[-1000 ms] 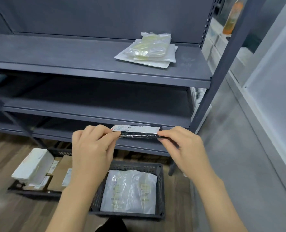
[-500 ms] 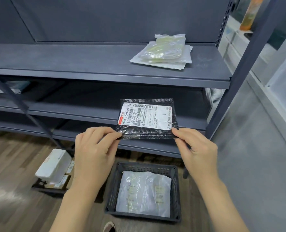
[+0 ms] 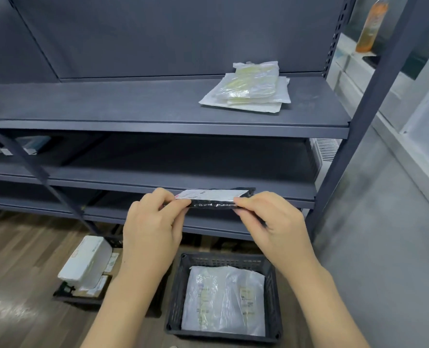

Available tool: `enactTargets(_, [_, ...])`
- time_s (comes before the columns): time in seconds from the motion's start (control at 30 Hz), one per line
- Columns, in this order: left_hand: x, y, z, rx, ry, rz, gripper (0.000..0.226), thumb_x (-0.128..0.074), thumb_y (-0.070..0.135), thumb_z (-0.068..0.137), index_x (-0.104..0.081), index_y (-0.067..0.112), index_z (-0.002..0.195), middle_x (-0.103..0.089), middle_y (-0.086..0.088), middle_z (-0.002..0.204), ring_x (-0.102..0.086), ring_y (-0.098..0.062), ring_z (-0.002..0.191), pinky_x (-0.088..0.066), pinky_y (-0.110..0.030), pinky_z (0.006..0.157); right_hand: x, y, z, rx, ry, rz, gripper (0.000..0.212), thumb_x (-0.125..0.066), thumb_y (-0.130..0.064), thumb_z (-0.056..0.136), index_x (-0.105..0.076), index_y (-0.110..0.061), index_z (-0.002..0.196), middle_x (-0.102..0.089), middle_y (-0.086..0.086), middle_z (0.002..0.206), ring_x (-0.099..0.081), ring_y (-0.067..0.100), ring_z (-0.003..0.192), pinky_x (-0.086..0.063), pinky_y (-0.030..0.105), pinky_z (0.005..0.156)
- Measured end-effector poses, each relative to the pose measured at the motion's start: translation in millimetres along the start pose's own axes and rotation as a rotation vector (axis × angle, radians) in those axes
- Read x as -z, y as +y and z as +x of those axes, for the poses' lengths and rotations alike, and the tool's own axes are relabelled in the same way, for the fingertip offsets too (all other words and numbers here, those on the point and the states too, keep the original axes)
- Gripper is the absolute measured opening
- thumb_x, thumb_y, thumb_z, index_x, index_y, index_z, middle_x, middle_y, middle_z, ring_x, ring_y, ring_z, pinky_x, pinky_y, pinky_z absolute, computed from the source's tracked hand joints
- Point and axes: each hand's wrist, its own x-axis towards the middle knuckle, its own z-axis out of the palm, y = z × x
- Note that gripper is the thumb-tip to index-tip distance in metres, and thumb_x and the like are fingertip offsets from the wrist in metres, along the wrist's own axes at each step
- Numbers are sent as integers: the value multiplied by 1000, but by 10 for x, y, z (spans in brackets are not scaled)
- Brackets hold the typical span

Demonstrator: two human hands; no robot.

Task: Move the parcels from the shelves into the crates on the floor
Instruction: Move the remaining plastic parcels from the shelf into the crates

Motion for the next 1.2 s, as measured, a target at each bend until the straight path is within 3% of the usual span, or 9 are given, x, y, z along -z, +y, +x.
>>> enactTargets(0.13, [-18,-15,-5,-12,23,-82,18,-57,12,87,-74,6,90,-56,-3,75,-46,-19,59,-41,-29,53,204,94,-13,-132,-66,38,30,-50,-25,93,-70,-8,109,-68,-4,91,-59,5,84,-43,10,81])
enactTargets(0.33, [-70,34,-84,-24,64,-227,16,-58,4,86,-73,0,91,-62,-4,85,-47,1,77,-37,-3,74,463,360,-31,-374,-326,-94,24,-51,-21,97,-68,-17,114,-65,-11,106,-55,-1,99,-36,5,83])
enactTargets(0.43, [-99,110,-100,-80,88,-302,16,-57,3,86,-72,-1,91,-64,-3,97,-55,-1,93,-42,-8,88,471,390,-59,-472,-435,-95,29,-50,-27,97,-64,-20,122,-64,-12,115,-56,1,104,-33,7,86])
enactTargets(0.6, [-155,212,-161,-143,73,-335,20,-54,6,89,-72,-2,92,-63,-4,106,-59,-16,111,-45,-25,101,450,336,-113,-671,-506,41,39,-50,-35,96,-54,-25,133,-60,-23,93,-52,-13,73,-36,-1,69])
enactTargets(0.73, [-167,268,-227,-136,105,-326,17,-57,1,87,-72,-1,94,-64,-6,109,-59,-17,110,-48,-31,97,430,382,-161,-730,-593,94,38,-52,-35,95,-54,-27,132,-61,-18,111,-55,-4,97,-35,-4,73])
enactTargets(0.83, [-177,286,-266,-128,124,-318,17,-58,-1,86,-72,-1,95,-65,-8,108,-60,-19,110,-49,-34,95,406,395,-193,-763,-642,166,36,-53,-33,95,-57,-27,130,-65,-15,112,-59,-2,99,-41,2,73])
enactTargets(1.0, [-193,252,-333,-109,122,-261,19,-55,3,89,-71,0,99,-64,-3,107,-61,-20,104,-49,-31,96,345,421,-198,-823,-534,364,28,-63,-19,90,-63,-32,114,-71,-3,84,-65,20,88,-53,27,86])
enactTargets(1.1, [-206,200,-384,-100,40,-222,26,-52,2,89,-68,0,108,-62,-1,112,-60,-22,99,-50,-34,88,337,451,-203,-837,-480,371,14,-63,-20,89,-69,-33,89,-70,2,87,-63,25,87,-52,22,65])
enactTargets(1.2, [-252,166,-457,-39,-81,-171,32,-48,13,91,-64,0,116,-61,-7,121,-59,-26,100,-49,-43,84,321,428,-198,-785,-428,289,13,-64,-18,88,-69,-27,80,-68,-7,77,-60,4,71,-45,11,64])
